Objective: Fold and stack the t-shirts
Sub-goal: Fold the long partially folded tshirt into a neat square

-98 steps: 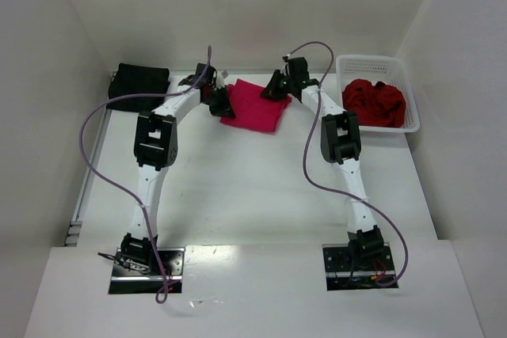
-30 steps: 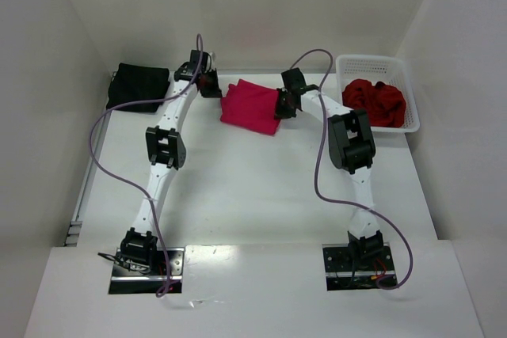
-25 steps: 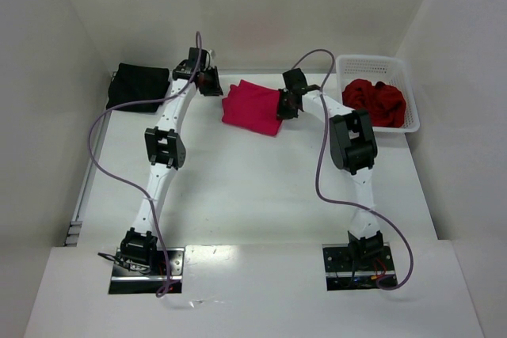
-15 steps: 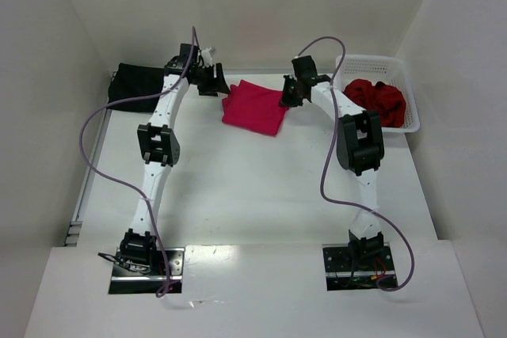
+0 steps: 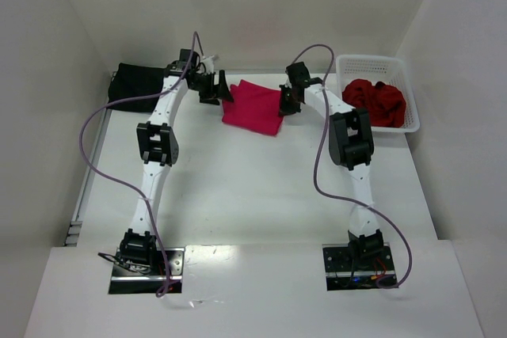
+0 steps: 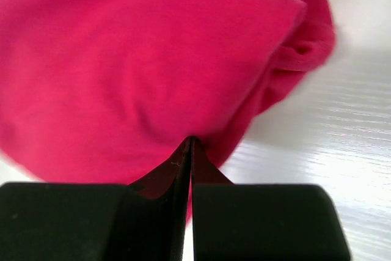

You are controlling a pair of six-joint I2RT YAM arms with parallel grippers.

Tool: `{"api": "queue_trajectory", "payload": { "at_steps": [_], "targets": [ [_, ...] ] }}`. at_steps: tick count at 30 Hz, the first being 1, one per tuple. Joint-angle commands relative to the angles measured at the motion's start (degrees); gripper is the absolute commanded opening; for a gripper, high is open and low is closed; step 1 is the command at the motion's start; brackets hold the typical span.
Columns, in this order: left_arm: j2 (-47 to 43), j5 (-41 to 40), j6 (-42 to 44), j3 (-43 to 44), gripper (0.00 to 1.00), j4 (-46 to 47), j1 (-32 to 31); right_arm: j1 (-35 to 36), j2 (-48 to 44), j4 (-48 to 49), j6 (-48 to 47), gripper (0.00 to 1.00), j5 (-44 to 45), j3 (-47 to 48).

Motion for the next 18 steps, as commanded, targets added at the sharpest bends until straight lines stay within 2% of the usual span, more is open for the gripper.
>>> {"api": "queue_trajectory", "payload": {
  "at_steps": [1,9,14,18],
  "targets": [
    [1.86,3.05,1.29,-0.15,0.88,-0.21,0.31,0.43,1.78,-2.42,-2.32,0.05,5.51,3.35],
    [1.86,-0.29,0.76,-4.62,0.93,-0.74,0.84,0.43,7.84,-4.18,-2.33,0.05,6.57,10.03],
    [3.18,0.94,0.76,-5.33,0.93,-0.74,0.22,0.43,8.38,-3.49,-2.85,0.05,7.1,11.27],
    [4.32,1.55,0.76,-5.33,0.93,-0.74,-0.92,0.43,9.69,-2.86,-3.38,0.05,3.77,12.67]
  ]
}}
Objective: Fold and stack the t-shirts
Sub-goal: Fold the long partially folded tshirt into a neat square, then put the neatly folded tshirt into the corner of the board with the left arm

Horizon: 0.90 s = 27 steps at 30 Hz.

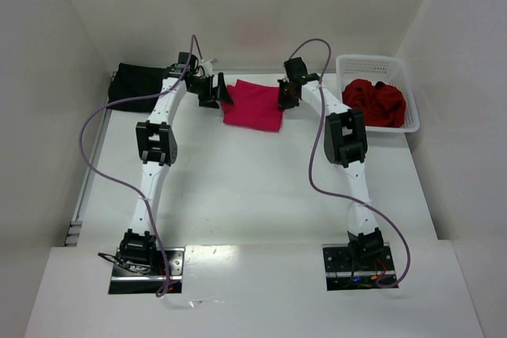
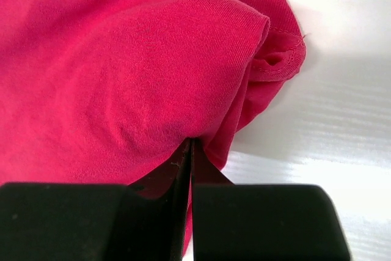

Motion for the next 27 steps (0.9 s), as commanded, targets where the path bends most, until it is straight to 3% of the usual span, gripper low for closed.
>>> {"api": "queue_trajectory", "payload": {
  "at_steps": [1,3,13,17,22,27],
  "targets": [
    [4.11,-1.22,0.44,-1.9,0.93,-1.68,-2.01,0.95,3.01,0.59,-1.48,0.05,-1.48,3.43],
    [4.63,-0.7,0.43,-1.37,0.93,-1.68,-2.71,0.95,4.58,1.12,-2.1,0.09,-4.47,5.01],
    [5.16,-0.7,-2.11,-1.37,0.93,-0.63,-4.39,1.57,7.84,1.12,-2.62,0.09,-5.53,10.29],
    [6.47,-0.7,-7.02,0.28,0.86,0.08,-4.39,1.57,7.32,1.12,-3.15,0.09,-5.53,10.29],
    [7.53,-2.72,-10.91,3.28,0.69,2.36,-4.39,1.57,7.32,1.12,-3.15,0.09,-5.0,9.76],
    [9.29,0.88,-12.93,3.81,0.66,3.59,-4.39,1.57,6.79,1.12,-3.15,0.09,-5.0,9.06]
  ]
}}
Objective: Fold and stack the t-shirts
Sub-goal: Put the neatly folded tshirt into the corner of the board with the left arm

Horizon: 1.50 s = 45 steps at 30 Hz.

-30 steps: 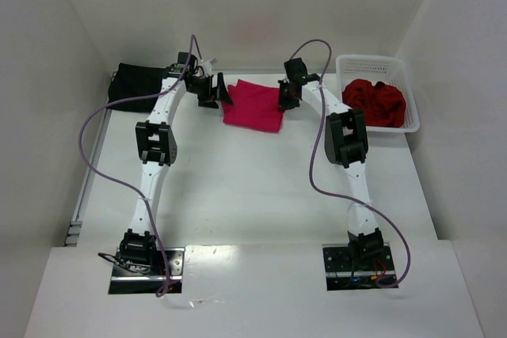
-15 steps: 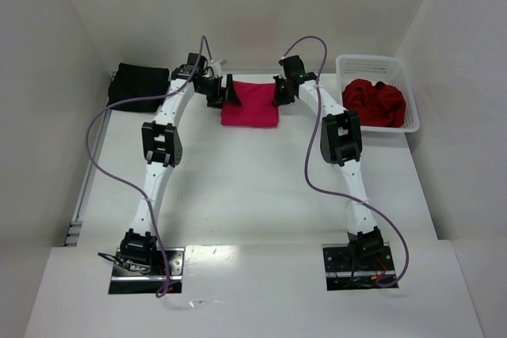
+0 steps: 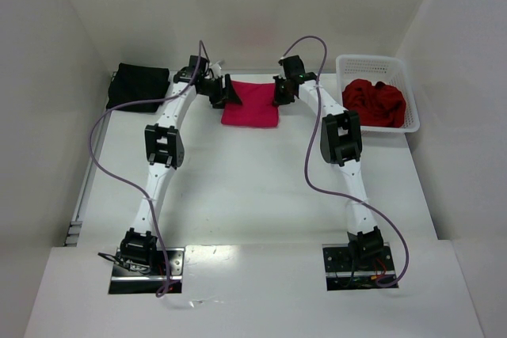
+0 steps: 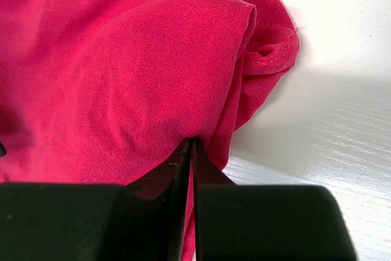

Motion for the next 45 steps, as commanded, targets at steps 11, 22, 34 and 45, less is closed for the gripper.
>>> {"api": "queue_trajectory", "payload": {
  "at_steps": [11,22,34,45],
  "targets": [
    [6.24,2.18,-1.83,0.91,0.64,0.61,-1.66,1.2,0.6,0.25,-0.97,0.09,-0.31,-0.14],
    [6.24,-3.35,-1.83,1.44,0.08,-1.76,-1.66,1.2,0.6,0.25,-0.97,0.09,0.22,-0.14],
    [1.23,-18.35,-0.07,3.72,0.0,-5.88,-1.66,1.2,-1.85,-0.54,0.08,0.29,0.75,1.43],
    [-3.16,-37.88,4.32,7.15,0.0,-10.81,1.06,1.2,-19.16,-3.27,-0.78,1.0,1.71,1.89]
  ]
}}
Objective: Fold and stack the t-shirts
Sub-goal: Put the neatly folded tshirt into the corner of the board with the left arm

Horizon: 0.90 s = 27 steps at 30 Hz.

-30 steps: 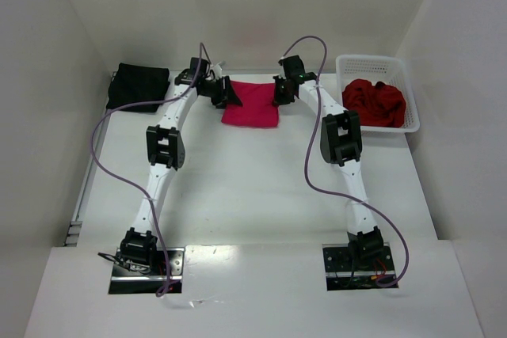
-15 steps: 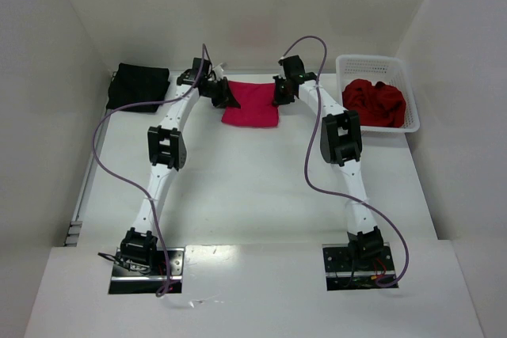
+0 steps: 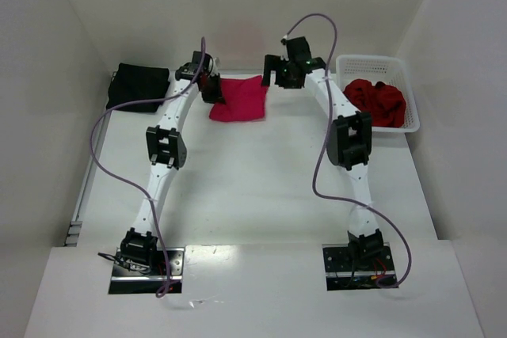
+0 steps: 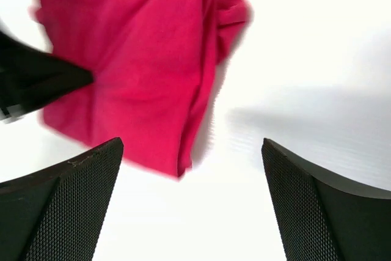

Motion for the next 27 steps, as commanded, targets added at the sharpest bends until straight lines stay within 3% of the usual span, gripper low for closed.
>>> {"api": "queue_trajectory", "payload": {
  "at_steps": [1,8,14,21,27],
  "targets": [
    [-3.01,-14.41,3.39,2.05,0.0,-4.96,3.29,0.43,-14.42,-0.17,-1.29,1.0,2.39,0.29],
    [-8.01,-17.94,6.02,4.34,0.0,-5.58,5.84,0.43,-28.31,1.06,-1.82,1.0,8.45,-15.16],
    [-11.18,-20.67,9.63,2.59,0.0,-4.88,8.03,-0.18,-34.22,2.11,-1.3,1.0,8.99,-24.05],
    [-12.85,-26.37,12.44,3.2,0.0,-3.56,12.51,-0.18,-37.47,2.65,0.64,1.0,8.99,-28.46],
    [-14.0,-25.16,13.58,2.06,0.0,-2.41,18.23,-0.18,-38.53,3.17,1.96,1.0,10.22,-30.84]
  ]
}}
